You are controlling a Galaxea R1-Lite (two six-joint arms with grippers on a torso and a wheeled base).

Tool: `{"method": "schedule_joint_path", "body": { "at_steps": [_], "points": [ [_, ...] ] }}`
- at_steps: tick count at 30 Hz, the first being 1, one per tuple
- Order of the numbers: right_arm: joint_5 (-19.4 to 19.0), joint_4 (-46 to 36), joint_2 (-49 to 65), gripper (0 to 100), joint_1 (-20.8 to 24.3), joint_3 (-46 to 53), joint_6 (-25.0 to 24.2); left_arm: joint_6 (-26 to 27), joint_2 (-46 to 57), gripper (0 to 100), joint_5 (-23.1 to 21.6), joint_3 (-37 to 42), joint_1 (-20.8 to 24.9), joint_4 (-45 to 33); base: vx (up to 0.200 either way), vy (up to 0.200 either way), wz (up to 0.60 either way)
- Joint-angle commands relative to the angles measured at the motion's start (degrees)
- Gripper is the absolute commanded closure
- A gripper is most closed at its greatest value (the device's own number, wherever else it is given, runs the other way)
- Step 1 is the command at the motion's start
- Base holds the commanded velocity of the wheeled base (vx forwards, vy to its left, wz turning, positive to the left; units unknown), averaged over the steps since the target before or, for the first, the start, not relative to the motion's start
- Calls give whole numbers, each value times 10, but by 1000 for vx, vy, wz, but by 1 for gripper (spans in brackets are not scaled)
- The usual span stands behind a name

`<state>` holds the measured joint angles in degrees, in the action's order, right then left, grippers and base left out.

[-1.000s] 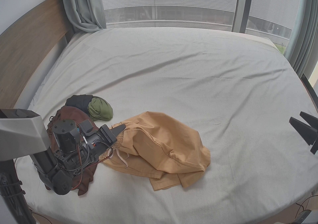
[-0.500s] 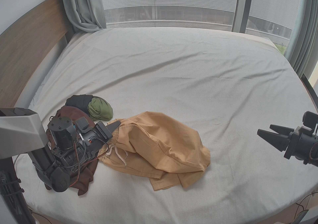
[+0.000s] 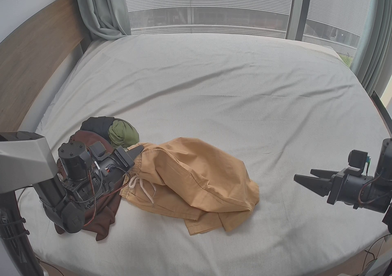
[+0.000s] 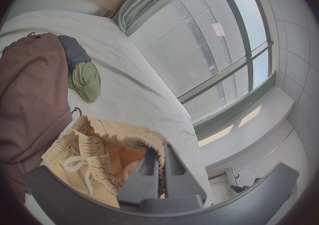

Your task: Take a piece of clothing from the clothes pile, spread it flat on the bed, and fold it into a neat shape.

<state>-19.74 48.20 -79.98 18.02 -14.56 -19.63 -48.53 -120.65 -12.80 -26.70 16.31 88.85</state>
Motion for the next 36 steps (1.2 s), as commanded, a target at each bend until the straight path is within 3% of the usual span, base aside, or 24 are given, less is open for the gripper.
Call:
{"method": "schedule_joint_path", "body": {
  "at_steps": [1,13,23,36],
  "points": [
    [-11,27,-72,0,0,24,-1,-1,-5,100,0,-3,-7,0,0,0,0],
    [-16,164,-221,0,11,61,-12,0,-6,100,0,-5,-13,0,0,0,0],
    [-17,407,-419,0,19,100,-53,-1,-6,100,0,-5,-14,0,0,0,0],
    [-20,402,-450,0,46,74,-90,-1,-6,100,0,-4,-14,0,0,0,0]
  ]
}}
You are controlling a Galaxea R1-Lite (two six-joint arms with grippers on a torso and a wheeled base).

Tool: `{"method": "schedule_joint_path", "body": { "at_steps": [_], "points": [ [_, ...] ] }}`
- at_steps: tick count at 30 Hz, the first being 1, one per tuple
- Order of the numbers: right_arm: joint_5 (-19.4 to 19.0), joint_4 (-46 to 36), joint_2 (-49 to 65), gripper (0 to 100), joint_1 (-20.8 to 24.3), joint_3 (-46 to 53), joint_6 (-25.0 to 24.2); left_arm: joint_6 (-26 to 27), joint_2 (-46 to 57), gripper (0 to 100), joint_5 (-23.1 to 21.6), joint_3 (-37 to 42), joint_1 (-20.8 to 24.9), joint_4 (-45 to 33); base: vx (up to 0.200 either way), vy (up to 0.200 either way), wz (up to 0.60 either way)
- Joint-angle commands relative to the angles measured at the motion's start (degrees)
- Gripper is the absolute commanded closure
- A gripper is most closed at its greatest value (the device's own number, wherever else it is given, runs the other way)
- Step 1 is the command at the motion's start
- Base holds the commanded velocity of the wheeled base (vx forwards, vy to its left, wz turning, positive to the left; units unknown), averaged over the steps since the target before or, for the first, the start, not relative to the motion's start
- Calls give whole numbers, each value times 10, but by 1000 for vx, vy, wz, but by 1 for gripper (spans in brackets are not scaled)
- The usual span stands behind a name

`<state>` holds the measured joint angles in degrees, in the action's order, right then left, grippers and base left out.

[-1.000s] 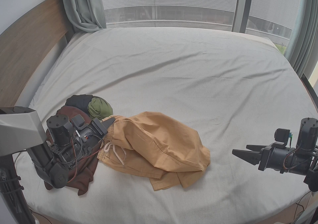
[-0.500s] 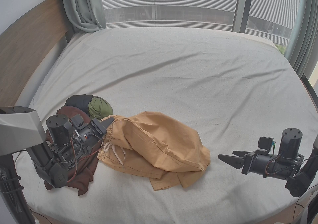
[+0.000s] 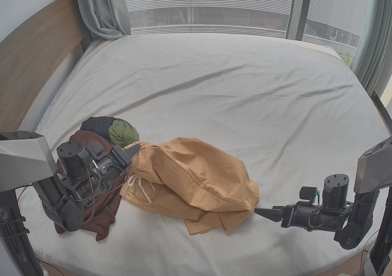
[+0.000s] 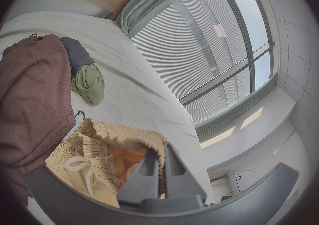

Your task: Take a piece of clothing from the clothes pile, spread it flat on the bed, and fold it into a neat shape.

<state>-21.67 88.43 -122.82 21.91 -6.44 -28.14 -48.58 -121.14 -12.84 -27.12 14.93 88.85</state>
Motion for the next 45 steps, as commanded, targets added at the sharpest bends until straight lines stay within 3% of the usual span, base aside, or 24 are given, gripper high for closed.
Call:
{"method": "schedule_joint_path", "body": {
  "at_steps": [1,10,20,45],
  "points": [
    [0,0,-22,0,7,-7,-5,0,-1,100,0,1,0,0,0,0,0],
    [1,0,-79,0,8,-40,-7,0,3,100,0,1,0,0,0,0,0],
    [1,0,-118,0,22,-97,-59,0,4,100,0,1,0,0,0,0,0],
    [8,1,-178,0,50,-177,-79,-1,2,100,17,-17,-1,0,0,0,0]
  ]
}}
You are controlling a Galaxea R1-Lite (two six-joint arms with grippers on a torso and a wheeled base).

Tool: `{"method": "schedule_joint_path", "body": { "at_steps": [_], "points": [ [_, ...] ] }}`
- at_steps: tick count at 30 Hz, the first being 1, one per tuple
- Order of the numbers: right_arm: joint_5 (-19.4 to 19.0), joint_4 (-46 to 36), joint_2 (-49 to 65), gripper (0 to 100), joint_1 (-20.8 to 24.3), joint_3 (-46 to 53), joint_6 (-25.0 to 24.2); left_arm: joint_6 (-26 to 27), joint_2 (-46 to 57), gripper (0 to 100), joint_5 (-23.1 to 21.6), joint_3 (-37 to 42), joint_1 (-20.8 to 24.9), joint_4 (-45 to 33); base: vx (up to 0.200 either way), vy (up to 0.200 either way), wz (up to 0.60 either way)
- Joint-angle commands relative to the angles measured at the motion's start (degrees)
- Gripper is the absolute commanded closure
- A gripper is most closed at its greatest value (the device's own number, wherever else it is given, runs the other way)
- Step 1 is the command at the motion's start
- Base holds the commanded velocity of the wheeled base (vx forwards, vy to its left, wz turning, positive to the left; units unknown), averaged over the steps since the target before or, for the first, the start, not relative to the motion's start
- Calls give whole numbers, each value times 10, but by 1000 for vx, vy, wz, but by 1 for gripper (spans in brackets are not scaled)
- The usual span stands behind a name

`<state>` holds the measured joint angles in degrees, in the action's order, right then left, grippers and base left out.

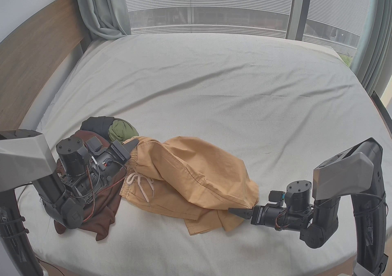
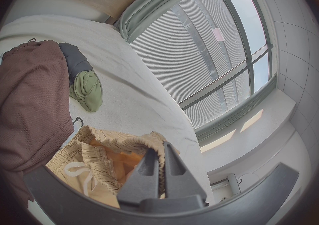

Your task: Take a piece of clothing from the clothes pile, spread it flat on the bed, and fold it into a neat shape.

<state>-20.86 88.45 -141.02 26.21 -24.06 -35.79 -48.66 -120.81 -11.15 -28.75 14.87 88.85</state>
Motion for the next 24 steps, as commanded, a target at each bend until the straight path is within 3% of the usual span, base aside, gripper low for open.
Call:
{"method": "schedule_joint_path", "body": {
  "at_steps": [1,15,24],
  "points": [
    [-1,1,4,0,7,-1,-2,0,-1,100,0,-1,0,0,0,0,0],
    [-6,1,138,0,9,67,-8,0,-12,100,2,-13,-12,0,0,0,0],
    [-7,2,143,0,20,69,-9,0,-12,100,2,-13,-12,0,0,0,0]
  ]
}}
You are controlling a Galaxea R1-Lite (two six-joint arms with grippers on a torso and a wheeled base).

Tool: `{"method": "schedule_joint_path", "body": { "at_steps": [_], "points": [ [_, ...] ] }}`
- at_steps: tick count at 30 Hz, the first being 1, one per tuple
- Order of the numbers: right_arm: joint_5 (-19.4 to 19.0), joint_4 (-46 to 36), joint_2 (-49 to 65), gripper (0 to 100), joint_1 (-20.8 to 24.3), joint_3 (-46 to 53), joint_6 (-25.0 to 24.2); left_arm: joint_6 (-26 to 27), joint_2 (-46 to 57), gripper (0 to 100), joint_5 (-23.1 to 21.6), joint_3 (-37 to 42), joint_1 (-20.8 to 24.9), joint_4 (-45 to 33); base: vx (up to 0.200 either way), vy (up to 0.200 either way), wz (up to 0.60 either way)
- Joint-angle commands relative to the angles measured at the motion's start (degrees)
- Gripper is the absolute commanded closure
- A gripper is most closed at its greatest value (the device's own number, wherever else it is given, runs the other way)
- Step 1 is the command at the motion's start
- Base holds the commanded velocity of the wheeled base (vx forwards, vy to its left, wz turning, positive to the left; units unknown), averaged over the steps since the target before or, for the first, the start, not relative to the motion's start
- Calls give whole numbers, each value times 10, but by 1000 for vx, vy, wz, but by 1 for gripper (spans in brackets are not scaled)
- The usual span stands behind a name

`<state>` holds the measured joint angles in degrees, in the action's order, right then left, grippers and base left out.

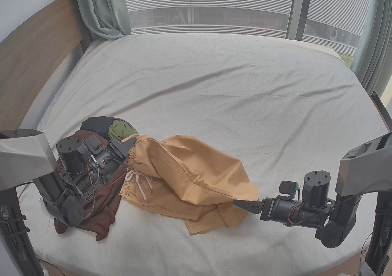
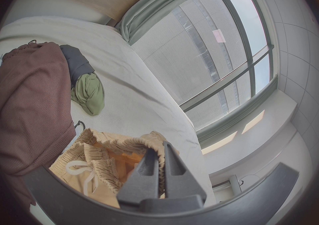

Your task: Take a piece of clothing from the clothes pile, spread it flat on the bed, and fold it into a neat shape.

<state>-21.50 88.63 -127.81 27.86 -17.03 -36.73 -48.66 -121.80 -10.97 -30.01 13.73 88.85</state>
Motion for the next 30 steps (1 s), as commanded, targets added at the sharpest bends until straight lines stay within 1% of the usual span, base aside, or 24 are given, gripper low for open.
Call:
{"method": "schedule_joint_path", "body": {
  "at_steps": [1,5,8,18,19,25,30],
  "points": [
    [-1,1,12,0,9,-8,-1,0,-2,100,-1,0,-1,0,0,0,0],
    [-1,1,13,0,14,-24,-5,0,-2,100,-1,0,-1,0,0,0,0],
    [-1,1,13,0,25,-36,-23,1,-4,100,0,0,0,0,0,0,0],
    [0,3,-23,0,26,-51,-25,1,-3,100,1,0,0,0,0,0,0],
    [0,3,-23,100,26,-51,-25,1,-3,100,1,0,0,0,0,0,0],
    [1,3,-15,100,21,-48,-26,1,-3,100,1,0,0,0,0,0,0],
    [1,2,9,100,1,-45,-26,1,-4,100,1,0,1,0,0,0,0]
  ]
}}
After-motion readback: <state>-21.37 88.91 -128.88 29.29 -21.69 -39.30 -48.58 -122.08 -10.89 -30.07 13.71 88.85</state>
